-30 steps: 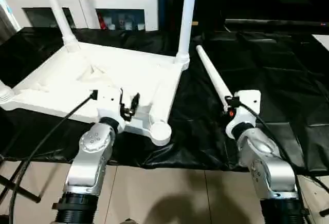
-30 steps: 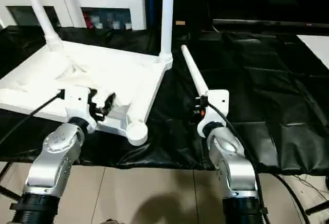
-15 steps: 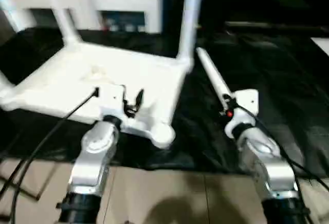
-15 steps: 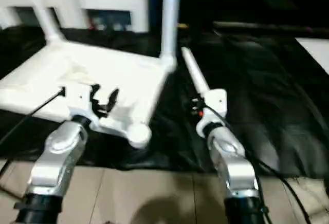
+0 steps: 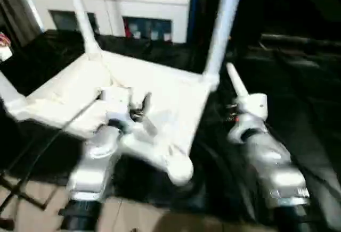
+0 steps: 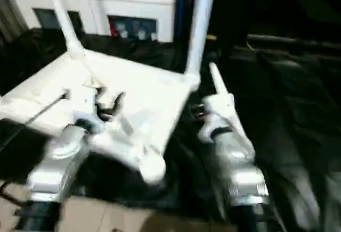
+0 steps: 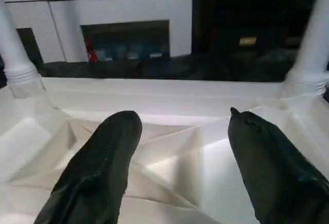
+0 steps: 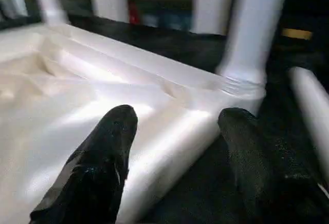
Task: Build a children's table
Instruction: Rotate table base
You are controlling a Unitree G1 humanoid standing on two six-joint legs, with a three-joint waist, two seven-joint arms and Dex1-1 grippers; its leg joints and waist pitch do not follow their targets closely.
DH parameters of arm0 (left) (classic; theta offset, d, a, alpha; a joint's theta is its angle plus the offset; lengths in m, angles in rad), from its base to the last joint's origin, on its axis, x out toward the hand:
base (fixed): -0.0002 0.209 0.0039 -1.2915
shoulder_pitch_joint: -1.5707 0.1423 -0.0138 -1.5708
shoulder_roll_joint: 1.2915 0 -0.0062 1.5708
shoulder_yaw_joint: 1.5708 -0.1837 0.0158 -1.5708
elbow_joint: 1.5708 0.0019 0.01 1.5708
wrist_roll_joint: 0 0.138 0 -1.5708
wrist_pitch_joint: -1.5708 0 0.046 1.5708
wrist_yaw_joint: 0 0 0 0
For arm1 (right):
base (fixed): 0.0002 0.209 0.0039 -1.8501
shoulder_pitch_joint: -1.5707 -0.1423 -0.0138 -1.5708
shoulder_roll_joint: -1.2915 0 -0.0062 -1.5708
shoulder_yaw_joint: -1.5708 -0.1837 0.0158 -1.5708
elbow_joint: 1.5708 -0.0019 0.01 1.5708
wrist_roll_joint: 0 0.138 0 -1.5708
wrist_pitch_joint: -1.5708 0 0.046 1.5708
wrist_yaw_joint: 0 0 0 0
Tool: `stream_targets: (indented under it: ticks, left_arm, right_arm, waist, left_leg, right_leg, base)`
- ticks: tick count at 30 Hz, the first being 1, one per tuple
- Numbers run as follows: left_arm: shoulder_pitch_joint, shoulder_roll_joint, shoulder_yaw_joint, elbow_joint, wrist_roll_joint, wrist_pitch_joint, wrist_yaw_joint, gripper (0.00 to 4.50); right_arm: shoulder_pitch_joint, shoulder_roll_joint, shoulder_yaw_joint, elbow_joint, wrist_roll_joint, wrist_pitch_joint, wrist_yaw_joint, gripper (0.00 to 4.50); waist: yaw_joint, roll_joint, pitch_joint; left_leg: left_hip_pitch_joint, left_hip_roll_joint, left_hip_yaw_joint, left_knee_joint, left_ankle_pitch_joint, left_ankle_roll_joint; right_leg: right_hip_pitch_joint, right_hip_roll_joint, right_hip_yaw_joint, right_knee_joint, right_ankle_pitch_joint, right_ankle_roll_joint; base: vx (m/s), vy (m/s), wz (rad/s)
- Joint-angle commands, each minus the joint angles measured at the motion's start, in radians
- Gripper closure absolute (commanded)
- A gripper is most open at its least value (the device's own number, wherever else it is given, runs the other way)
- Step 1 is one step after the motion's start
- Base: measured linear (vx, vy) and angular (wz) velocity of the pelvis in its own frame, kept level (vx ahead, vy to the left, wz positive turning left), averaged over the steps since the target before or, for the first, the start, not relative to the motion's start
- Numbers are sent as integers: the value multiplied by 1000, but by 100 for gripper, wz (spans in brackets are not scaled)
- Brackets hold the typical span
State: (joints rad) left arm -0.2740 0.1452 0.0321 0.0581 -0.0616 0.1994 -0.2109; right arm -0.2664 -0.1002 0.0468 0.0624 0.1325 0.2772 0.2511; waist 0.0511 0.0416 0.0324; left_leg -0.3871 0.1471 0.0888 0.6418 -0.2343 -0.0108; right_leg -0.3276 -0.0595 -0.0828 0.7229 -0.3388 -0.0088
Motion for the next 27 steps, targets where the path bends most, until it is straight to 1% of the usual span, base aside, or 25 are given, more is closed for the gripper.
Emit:
stream_targets:
  ticks: [1, 2, 3, 4, 5, 6, 7, 8, 9, 10, 11, 12, 13, 14, 15, 16, 17, 18, 19, 20, 21, 23, 24, 25, 27]
  left_arm:
    - [20, 21, -67, -12, -11, -12, -108, 124]
    - [22, 26, -71, -12, -11, -14, -117, 124]
    - [33, 54, -94, -16, -11, -25, -166, 124]
    - [46, 89, -111, -22, -31, -28, -235, 124]
    - [54, 120, -121, -26, -54, -17, -299, 124]
    - [56, 127, -122, -27, -60, -13, -315, 124]
    - [55, 170, -133, -17, -73, -13, -385, 124]
    - [50, 197, -135, -5, -79, -13, -431, 124]
    - [46, 213, -136, 3, -82, -14, -459, 124]
    - [46, 213, -136, 3, -82, -14, -459, 124]
    - [31, 265, -152, 22, -88, -22, -558, 124]
    - [20, 295, -166, 34, -93, -13, -613, 124]
    - [13, 313, -175, 42, -97, -7, -644, 124]
    - [6, 330, -184, 49, -96, -9, -672, 124]
    - [6, 330, -184, 49, -96, -9, -672, 124]
    - [-5, 354, -198, 55, -101, -1, -714, 124]
    - [-13, 376, -210, 54, -105, 6, -752, 124]
    - [-29, 420, -228, 41, -133, 39, -834, 124]
    - [-34, 438, -235, 33, -145, 52, -868, 124]
    - [-40, 457, -245, 27, -148, 57, -903, 124]
    - [-44, 470, -255, 24, -146, 63, -928, 124]
    - [-52, 483, -268, 34, -137, 57, -959, 124]
    - [-65, 495, -288, 56, -118, 50, -994, 124]
    - [-71, 497, -299, 70, -101, 42, -1001, 124]
    - [-79, 497, -309, 83, -90, 43, -999, 124]
  right_arm:
    - [18, -36, -23, -16, 0, 9, 13, 159]
    - [19, -37, -23, -17, 1, 9, 15, 159]
    - [25, -45, -20, -26, 3, 9, 29, 159]
    - [28, -63, -13, -33, -4, 11, 50, 159]
    - [30, -80, -8, -37, -5, 14, 74, 159]
    - [30, -85, -8, -38, -5, 15, 80, 159]
    - [29, -106, -6, -41, 4, 22, 113, 159]
    - [28, -122, -4, -42, 10, 28, 137, 159]
    - [28, -132, -2, -42, 13, 31, 150, 159]
    - [28, -132, -2, -42, 13, 31, 150, 159]
    - [26, -168, 13, -36, 16, 29, 196, 159]
    - [26, -184, 20, -34, 19, 27, 217, 159]
    - [26, -192, 24, -33, 21, 26, 228, 159]
    - [27, -198, 26, -33, 25, 27, 240, 159]
    - [27, -198, 26, -33, 25, 27, 240, 159]
    - [28, -208, 29, -36, 29, 27, 260, 159]
    - [28, -218, 30, -41, 32, 30, 278, 159]
    - [31, -243, 36, -54, 41, 38, 323, 159]
    - [34, -255, 39, -60, 44, 42, 344, 159]
    - [39, -270, 44, -67, 42, 46, 367, 159]
    - [44, -282, 49, -71, 41, 48, 384, 159]
    - [49, -297, 57, -77, 45, 53, 401, 159]
    - [56, -317, 68, -84, 48, 55, 423, 159]
    - [60, -326, 71, -90, 50, 58, 435, 159]
    - [62, -332, 72, -95, 53, 62, 444, 159]
  waist:
    - [-25, 7, -77]
    - [-18, -5, -87]
    - [-7, -46, -83]
    - [-3, -85, -75]
    - [30, -69, -63]
    - [22, -50, -76]
    - [19, -45, -76]
    - [16, -38, -75]
    - [7, -23, -62]
    - [3, -17, -52]
    - [0, -15, -40]
    - [1, -16, -24]
    - [0, -21, -16]
    - [3, -19, -9]
    - [5, -23, -9]
    - [5, -23, -10]
    - [7, -23, -15]
    - [11, -12, -21]
    - [11, -12, -24]
    - [9, -16, -23]
    - [11, -20, -22]
    - [11, -20, -21]
    - [13, -20, -23]
    - [14, -17, -25]
    - [14, -19, -26]
  left_leg:
    - [147, 169, -126, -56, 679, 545]
    - [154, 158, -124, -33, 825, 526]
    - [87, 65, -61, 13, 783, 397]
    - [8, -8, -19, 17, 602, 305]
    - [-25, -22, 1, -1, 262, 168]
    - [-15, -7, 5, -41, 160, 23]
    - [-6, -1, 5, -49, 143, 6]
    - [-4, 5, 3, -58, 125, -2]
    - [2, 23, 1, -76, 51, -34]
    - [7, 34, -1, -89, -23, -50]
    - [22, 47, 4, -106, -178, -77]
    - [35, 53, 11, -118, -340, -91]
    - [41, 53, 16, -121, -404, -96]
    - [56, 55, 19, -124, -491, -109]
    - [62, 56, 21, -125, -504, -113]
    - [62, 56, 21, -127, -492, -111]
    - [60, 56, 22, -129, -466, -105]
    - [48, 61, 23, -138, -389, -99]
    - [40, 62, 26, -140, -342, -94]
    - [36, 61, 28, -141, -326, -91]
    - [37, 60, 36, -137, -300, -78]
    - [38, 60, 38, -136, -303, -77]
    - [39, 62, 42, -134, -282, -73]
    - [39, 63, 45, -133, -265, -73]
    - [39, 63, 47, -131, -250, -70]
  right_leg:
    - [-125, -50, 55, 2, 108, 83]
    - [-140, -68, 82, -19, 191, 99]
    - [-108, -102, 132, -107, 424, 84]
    - [-54, -104, 150, -113, 556, 133]
    - [-24, -131, 152, -128, 694, 121]
    - [3, -84, 109, -98, 820, 55]
    - [1, -75, 101, -101, 802, 33]
    - [2, -69, 94, -104, 755, 14]
    - [-8, -60, 85, -118, 572, -45]
    - [-12, -58, 80, -128, 429, -79]
    - [-15, -56, 83, -147, 166, -134]
    - [-27, -58, 90, -168, -91, -154]
    - [-35, -59, 93, -180, -210, -146]
    - [-49, -66, 96, -197, -384, -121]
    - [-50, -74, 100, -209, -465, -96]
    - [-48, -76, 100, -213, -475, -90]
    - [-44, -78, 102, -213, -465, -87]
    - [-35, -76, 105, -203, -350, -106]
    - [-30, -72, 104, -192, -259, -129]
    - [-26, -71, 102, -192, -233, -135]
    - [-29, -71, 103, -191, -224, -146]
    - [-30, -72, 104, -193, -241, -147]
    - [-30, -74, 105, -195, -252, -151]
    - [-30, -73, 105, -193, -231, -157]
    - [-29, -72, 105, -192, -209, -163]
  base:
    - [108, -16, -11]
    - [0, 0, 0]
    - [0, 0, 0]
    - [-101, -26, 4]
    - [-11, -55, 6]
    - [-11, -55, 6]
    - [-16, -62, 0]
    - [-56, -46, 1]
    - [-56, -46, 1]
    - [-61, -33, -3]
    - [-75, -16, 1]
    - [-75, -16, 1]
    - [-99, 2, 4]
    - [-105, 11, 2]
    - [-105, 11, 2]
    - [-81, 12, -1]
    - [-50, 6, -3]
    - [-50, 6, -3]
    - [0, 0, 0]
    - [0, 0, 0]
    - [0, 0, 0]
    - [0, 0, 0]
    - [0, 0, 0]
    - [0, 0, 0]
    - [0, 0, 0]
